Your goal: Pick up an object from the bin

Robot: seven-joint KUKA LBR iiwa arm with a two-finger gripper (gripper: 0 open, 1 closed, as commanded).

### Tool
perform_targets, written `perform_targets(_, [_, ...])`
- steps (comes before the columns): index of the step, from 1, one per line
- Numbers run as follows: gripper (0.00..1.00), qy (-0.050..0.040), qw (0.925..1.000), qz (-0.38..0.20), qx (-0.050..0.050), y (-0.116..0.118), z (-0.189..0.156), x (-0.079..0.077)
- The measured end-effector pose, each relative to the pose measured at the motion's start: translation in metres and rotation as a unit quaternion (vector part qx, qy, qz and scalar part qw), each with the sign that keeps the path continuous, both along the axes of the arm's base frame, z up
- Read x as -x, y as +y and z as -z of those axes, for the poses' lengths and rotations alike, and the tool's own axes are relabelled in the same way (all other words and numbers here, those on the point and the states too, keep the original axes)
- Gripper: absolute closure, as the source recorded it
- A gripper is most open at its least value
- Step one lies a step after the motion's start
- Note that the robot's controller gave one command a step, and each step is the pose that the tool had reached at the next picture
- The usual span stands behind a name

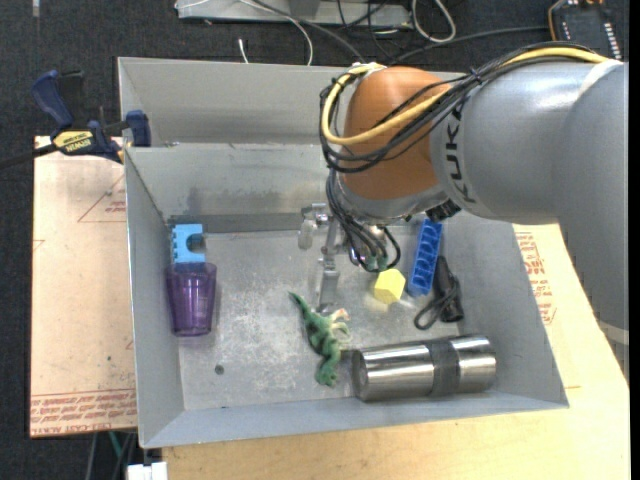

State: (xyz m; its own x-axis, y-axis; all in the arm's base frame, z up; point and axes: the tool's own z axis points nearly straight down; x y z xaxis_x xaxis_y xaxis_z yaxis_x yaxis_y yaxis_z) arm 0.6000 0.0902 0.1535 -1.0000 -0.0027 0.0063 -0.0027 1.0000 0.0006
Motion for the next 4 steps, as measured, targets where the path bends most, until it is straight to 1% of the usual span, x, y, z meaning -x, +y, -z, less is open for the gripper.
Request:
perform_targets(1, [0.0, -0.0038, 1.0, 0.002, 0.0, -0.001, -0.005, -0.002])
perform_targets(2, [0.0, -0.0009, 0.9986, -0.053, -0.002, -0.039, 0.082, 0.04])
perform_targets(3, [0.0, -0.011, 0.9997, -0.022, -0.002, -0.031, -0.007, 0.051])
perform_targets(4, [0.0, -0.0011, 0.9992, -0.041, -0.002, -0.025, 0.054, 0.062])
